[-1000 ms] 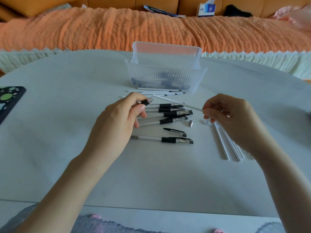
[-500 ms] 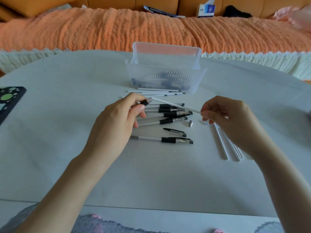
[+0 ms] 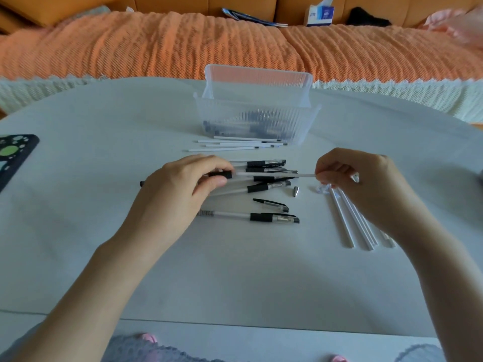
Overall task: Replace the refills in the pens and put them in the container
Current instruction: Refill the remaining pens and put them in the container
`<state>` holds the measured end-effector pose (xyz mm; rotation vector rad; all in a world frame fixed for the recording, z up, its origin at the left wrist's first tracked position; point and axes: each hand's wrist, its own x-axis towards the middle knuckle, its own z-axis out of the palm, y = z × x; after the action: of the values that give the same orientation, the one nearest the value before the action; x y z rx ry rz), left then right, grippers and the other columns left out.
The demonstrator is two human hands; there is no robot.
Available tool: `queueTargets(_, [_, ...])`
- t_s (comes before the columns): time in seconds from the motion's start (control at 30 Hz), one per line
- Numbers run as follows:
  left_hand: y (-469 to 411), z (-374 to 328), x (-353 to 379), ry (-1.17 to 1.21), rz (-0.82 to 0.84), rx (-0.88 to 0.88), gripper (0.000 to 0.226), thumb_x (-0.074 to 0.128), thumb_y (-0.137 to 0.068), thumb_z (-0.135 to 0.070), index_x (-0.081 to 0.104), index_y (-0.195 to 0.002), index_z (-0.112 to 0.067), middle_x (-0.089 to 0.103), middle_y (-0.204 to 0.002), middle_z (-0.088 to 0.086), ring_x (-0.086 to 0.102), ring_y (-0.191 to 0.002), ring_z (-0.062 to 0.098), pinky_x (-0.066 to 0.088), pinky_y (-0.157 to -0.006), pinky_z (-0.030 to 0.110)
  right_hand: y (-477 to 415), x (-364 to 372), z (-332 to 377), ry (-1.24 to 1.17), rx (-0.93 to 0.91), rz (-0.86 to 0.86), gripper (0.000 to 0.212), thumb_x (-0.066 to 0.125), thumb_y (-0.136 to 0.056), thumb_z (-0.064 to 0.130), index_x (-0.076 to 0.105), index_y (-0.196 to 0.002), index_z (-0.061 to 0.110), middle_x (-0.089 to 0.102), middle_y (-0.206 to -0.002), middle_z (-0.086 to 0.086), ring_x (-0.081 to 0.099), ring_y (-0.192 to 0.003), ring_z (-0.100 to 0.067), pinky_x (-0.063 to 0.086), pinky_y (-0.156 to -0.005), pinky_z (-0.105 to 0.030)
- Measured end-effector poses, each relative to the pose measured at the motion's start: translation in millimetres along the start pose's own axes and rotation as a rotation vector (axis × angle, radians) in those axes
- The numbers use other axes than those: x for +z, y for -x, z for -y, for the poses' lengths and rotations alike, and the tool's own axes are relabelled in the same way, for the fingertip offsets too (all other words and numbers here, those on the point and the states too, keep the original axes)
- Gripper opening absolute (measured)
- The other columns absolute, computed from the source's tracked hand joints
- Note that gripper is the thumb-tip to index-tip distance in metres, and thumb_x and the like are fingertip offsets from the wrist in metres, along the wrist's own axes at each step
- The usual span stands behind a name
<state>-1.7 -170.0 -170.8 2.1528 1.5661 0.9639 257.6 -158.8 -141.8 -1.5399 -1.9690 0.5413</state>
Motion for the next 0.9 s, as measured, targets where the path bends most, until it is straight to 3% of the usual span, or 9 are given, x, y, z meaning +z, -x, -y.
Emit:
queueTargets(0.07, [1,-5,2,-0.019,0.018,0.044,0.013,0.064,-0.087,-0.026,0.068,-0.098,-0.028,0.066,-0.093,-0.019,0.054,-0.078,-0.002,0.044,-0.072,0.018,1,2,5,-0.017,-0.022,0.010,0.017,0.065,-0.080,0.001,0.065,-0.075,0.017,0.061,-0.061,0.010,0.055,-0.064,-0.006,0.040,-0.064,-0.010])
queueTargets(0.17, [4,-14,9,-0.015,0.046,0.078,0.022,0.055,-0.084,-0.038,0.067,-0.101,-0.031,0.066,-0.095,-0.018,0.058,-0.077,0.003,0.050,-0.072,0.027,3,10,17,-0.112,-0.058,0.044,0.017,0.066,-0.081,0.003,0.067,-0.078,0.020,0.064,-0.063,0.011,0.059,-0.065,-0.006,0.041,-0.065,-0.008])
queueTargets(0.27, [6,-18,14,0.011,0.051,0.088,0.021,0.053,-0.084,-0.041,0.063,-0.102,-0.035,0.065,-0.094,-0.016,0.060,-0.077,0.009,0.052,-0.069,0.035,6,19,27,-0.240,-0.084,0.109,0.024,0.065,-0.082,-0.001,0.070,-0.089,0.021,0.070,-0.075,0.004,0.065,-0.070,-0.005,0.047,-0.073,-0.010])
queueTargets(0.4, [7,-20,14,0.013,0.039,0.098,0.022,0.052,-0.085,-0.042,0.062,-0.103,-0.035,0.063,-0.094,-0.017,0.058,-0.076,0.007,0.051,-0.069,0.035,7,22,29,-0.456,0.016,0.137,0.026,0.061,-0.083,-0.006,0.068,-0.101,0.013,0.073,-0.087,-0.001,0.071,-0.075,-0.012,0.054,-0.078,-0.020])
queueTargets(0.53, [7,-21,13,0.000,0.043,0.102,0.023,0.053,-0.085,-0.039,0.063,-0.105,-0.034,0.063,-0.097,-0.021,0.056,-0.081,0.003,0.050,-0.073,0.030,5,18,23,-0.404,0.083,0.136,0.012,0.066,-0.083,0.007,0.070,-0.092,0.013,0.074,-0.074,0.001,0.070,-0.068,-0.014,0.055,-0.075,-0.026])
queueTargets(0.77, [8,-23,15,-0.014,0.048,0.144,0.021,0.052,-0.085,-0.036,0.060,-0.104,-0.037,0.062,-0.095,-0.020,0.056,-0.077,0.003,0.051,-0.066,0.030,7,24,32,-0.313,0.034,0.131,0.008,0.066,-0.084,0.010,0.070,-0.078,0.014,0.068,-0.064,0.006,0.059,-0.050,0.000,0.046,-0.056,-0.009])
queueTargets(0.9, [8,-27,14,-0.021,0.035,0.152,0.024,0.048,-0.083,-0.049,0.060,-0.100,-0.036,0.063,-0.092,-0.020,0.059,-0.073,0.006,0.051,-0.065,0.030,8,27,34,-0.310,0.031,0.150,0.007,0.067,-0.083,0.015,0.070,-0.078,0.019,0.066,-0.064,0.010,0.062,-0.054,-0.006,0.055,-0.061,-0.032])
